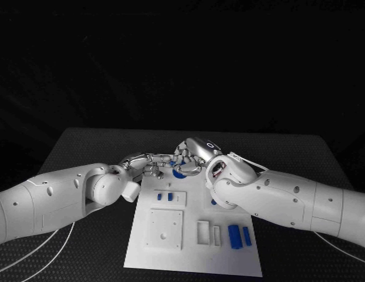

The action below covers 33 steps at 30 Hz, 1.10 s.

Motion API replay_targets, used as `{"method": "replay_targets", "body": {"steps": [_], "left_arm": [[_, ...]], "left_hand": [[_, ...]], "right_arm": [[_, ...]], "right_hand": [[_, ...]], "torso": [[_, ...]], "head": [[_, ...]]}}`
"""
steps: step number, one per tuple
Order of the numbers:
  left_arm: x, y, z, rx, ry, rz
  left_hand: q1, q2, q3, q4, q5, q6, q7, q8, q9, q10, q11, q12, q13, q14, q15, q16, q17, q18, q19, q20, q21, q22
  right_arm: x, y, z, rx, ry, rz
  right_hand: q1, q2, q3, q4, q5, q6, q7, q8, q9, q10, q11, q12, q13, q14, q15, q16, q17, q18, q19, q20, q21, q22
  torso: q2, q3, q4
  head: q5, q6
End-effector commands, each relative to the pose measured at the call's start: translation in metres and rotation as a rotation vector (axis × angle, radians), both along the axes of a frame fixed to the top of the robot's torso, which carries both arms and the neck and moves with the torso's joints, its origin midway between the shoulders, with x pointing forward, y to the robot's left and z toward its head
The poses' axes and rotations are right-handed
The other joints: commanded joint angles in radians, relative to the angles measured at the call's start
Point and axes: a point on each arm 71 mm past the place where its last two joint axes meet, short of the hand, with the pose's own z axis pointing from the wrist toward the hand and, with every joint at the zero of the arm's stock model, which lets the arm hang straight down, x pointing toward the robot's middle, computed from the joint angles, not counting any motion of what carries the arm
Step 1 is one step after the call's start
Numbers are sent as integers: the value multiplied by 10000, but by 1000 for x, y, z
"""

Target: Assemble the parts on the task board

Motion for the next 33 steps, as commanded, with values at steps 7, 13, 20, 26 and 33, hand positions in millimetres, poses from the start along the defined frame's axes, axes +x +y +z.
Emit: {"method": "replay_targets", "body": {"steps": [7,13,20,26,33], "left_arm": [[-1,-4,1,-52,-23,-219],[-2,-5,1,-29,-30,-295],[-2,-5,1,-8,-33,-365],[-3,-7,1,-10,-43,-440],[-3,-7,1,-29,-75,-437]], "left_hand": [[147,155,86,-171,-42,163,-55,30,-54,273,2,-25,-20,108,18,-75,37,356,50,-80,-40,48],[228,251,107,-310,-38,288,-102,90,-83,453,-39,-19,-17,131,-20,-75,65,349,77,-99,-33,84],[254,285,106,-412,-42,395,-142,138,-112,617,-75,-14,-11,160,-55,-74,89,332,100,-125,-26,119],[279,332,122,-488,-35,517,-188,193,-135,804,-131,11,9,195,-107,-69,115,318,132,-161,-17,150],[321,410,152,-572,-19,648,-239,249,-165,987,-191,21,35,241,-167,-63,144,296,176,-210,-1,188]], "right_arm": [[-1,3,0,-14,-17,154],[-1,3,0,-18,3,143],[0,4,-1,-42,23,143],[0,5,-1,-45,29,155],[0,6,-1,-68,56,186]], "right_hand": [[-16,77,-68,-19,60,65,-16,15,9,82,-16,-36,13,35,-20,44,-12,62,51,32,47,-6],[-21,78,-75,-22,61,64,-15,15,10,82,-16,-36,13,34,-20,43,-12,62,51,31,47,-7],[-25,81,-81,-25,63,63,-15,15,11,81,-16,-37,13,34,-20,43,-12,62,50,31,47,-8],[-28,84,-86,-27,64,62,-15,15,12,81,-16,-38,13,34,-20,42,-12,62,50,31,46,-9],[-31,87,-90,-30,66,61,-15,15,13,81,-16,-38,13,34,-20,42,-12,62,49,30,46,-10]], "torso": [[-2,-1,-1],[-1,0,-12],[2,7,-4],[1,6,-7],[-2,4,-5]], "head": [[12,-2],[20,-22],[16,-42],[15,-43],[-1,-54]]}}
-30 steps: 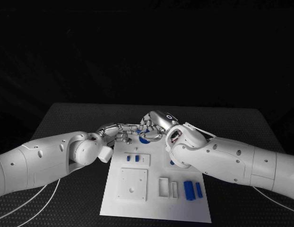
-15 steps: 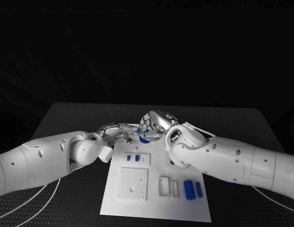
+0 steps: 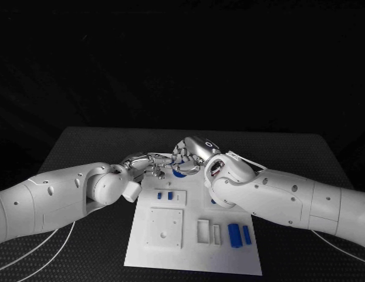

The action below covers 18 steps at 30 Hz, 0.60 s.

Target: Assemble the parts on the task board

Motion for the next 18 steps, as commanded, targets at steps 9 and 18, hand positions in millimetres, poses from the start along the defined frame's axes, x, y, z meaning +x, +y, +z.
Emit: {"method": "replay_targets", "body": {"steps": [9,18], "left_arm": [[0,-1,1,-66,-130,-84],[1,0,2,-90,-222,33]], "left_hand": [[63,229,42,-139,9,193,-68,82,-37,228,-56,21,41,74,-70,-19,39,270,87,-170,24,88],[165,599,118,-256,88,487,-186,213,-40,548,-167,63,118,175,-177,-11,78,235,166,-253,99,158]], "right_arm": [[-1,2,-1,-88,52,168],[-1,2,-1,-103,75,181]], "right_hand": [[-37,93,-67,-5,70,64,-12,62,11,81,-16,-38,14,37,-51,41,-12,62,48,30,46,-11],[-34,85,-74,-20,75,61,-13,61,12,79,-17,-40,15,35,-51,40,-13,62,45,29,45,-12]], "torso": [[0,-7,11],[-1,-11,10]], "head": [[-4,-6],[-4,-7]]}}
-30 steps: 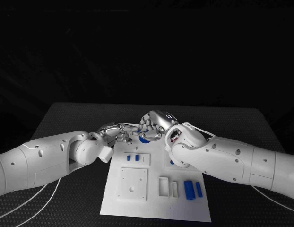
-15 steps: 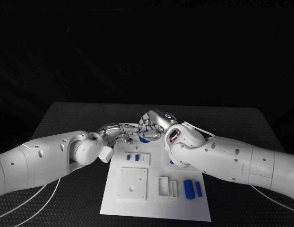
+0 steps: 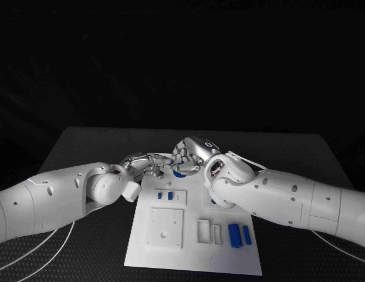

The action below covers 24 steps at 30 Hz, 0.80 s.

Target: Assemble the parts on the task board

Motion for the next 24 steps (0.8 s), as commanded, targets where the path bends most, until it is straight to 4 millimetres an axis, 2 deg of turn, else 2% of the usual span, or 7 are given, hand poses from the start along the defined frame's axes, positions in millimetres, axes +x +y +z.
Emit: {"method": "replay_targets", "body": {"steps": [1,9,24], "left_arm": [[1,-2,2,-117,-180,-7],[0,-2,2,-140,-114,-106],[-1,-5,1,-128,24,-220]], "left_hand": [[-31,136,-28,-57,42,153,-22,81,2,153,-42,74,31,59,-54,-9,23,131,90,-204,63,168],[-19,231,-13,-167,77,373,-126,143,6,395,-133,43,123,150,-144,-55,29,103,130,-279,110,186],[-128,58,-68,-249,47,325,-84,49,-50,372,-105,-133,149,197,-120,-136,23,68,148,-324,115,173]], "right_arm": [[-1,2,-1,-75,38,139],[-1,4,0,-74,48,173],[-2,5,0,-75,31,197]], "right_hand": [[-7,104,-51,-2,35,75,6,8,10,78,-16,-41,15,41,-59,39,-13,61,42,28,44,-13],[-3,92,-61,-23,34,66,8,4,10,72,-15,-45,15,37,-59,36,-13,61,37,27,42,-14],[10,99,-69,-52,6,63,10,3,13,66,-12,-49,15,32,-59,32,-14,61,31,26,39,-16]], "torso": [[-2,-7,-1],[0,1,1],[0,0,-3]], "head": [[-2,-8],[-9,-24],[3,-28]]}}
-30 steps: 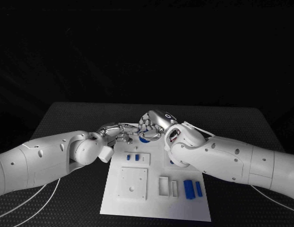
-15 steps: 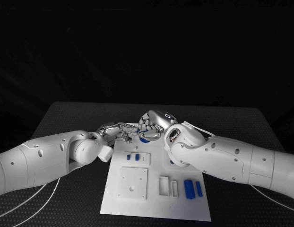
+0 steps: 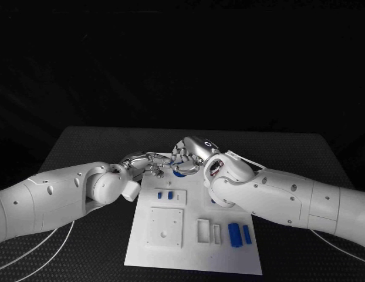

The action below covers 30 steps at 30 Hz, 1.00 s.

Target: Assemble the parts on the task board

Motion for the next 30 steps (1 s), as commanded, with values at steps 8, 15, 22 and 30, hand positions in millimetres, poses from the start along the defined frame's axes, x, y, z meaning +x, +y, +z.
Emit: {"method": "replay_targets", "body": {"steps": [8,15,22,30], "left_arm": [[-2,-7,1,-174,58,-288],[-2,-8,1,-194,80,-345],[-2,-8,1,-199,13,-279],[-1,-4,2,-162,-112,-81]], "left_hand": [[-192,-174,-17,-35,8,-81,114,-126,-66,-54,60,-223,15,110,30,-108,6,-6,79,-307,9,154],[-192,-197,3,-46,9,-155,150,-176,-87,-93,82,-308,17,127,50,-131,11,3,89,-297,-13,142],[-33,-57,126,-99,59,-45,108,-116,-58,58,44,-304,73,171,17,-143,27,20,123,-300,-23,139],[437,229,530,-201,91,381,-54,117,64,512,-124,-231,250,368,-150,-112,94,16,287,-392,39,163]], "right_arm": [[-2,5,0,-39,-1,214],[-3,6,0,-63,35,283],[-2,6,-1,-134,107,294],[-2,5,-2,-177,191,308]], "right_hand": [[10,102,-44,-28,0,66,11,5,13,65,-12,-49,16,30,-63,32,-14,63,30,26,39,-17],[11,91,-48,-40,-2,58,13,0,13,61,-11,-51,16,27,-62,29,-14,63,27,26,37,-18],[10,56,-71,-82,0,8,32,-30,4,28,6,-71,12,2,-56,11,-19,63,-2,32,23,-24],[-52,-7,-182,-150,85,-114,85,-106,-23,-72,66,-130,-8,-79,-26,-49,-40,63,-88,68,-17,-33]], "torso": [[3,-1,-2],[2,-3,-4],[0,-9,-2],[4,-4,-10]], "head": [[-1,-5],[8,-11],[20,-6],[18,-16]]}}
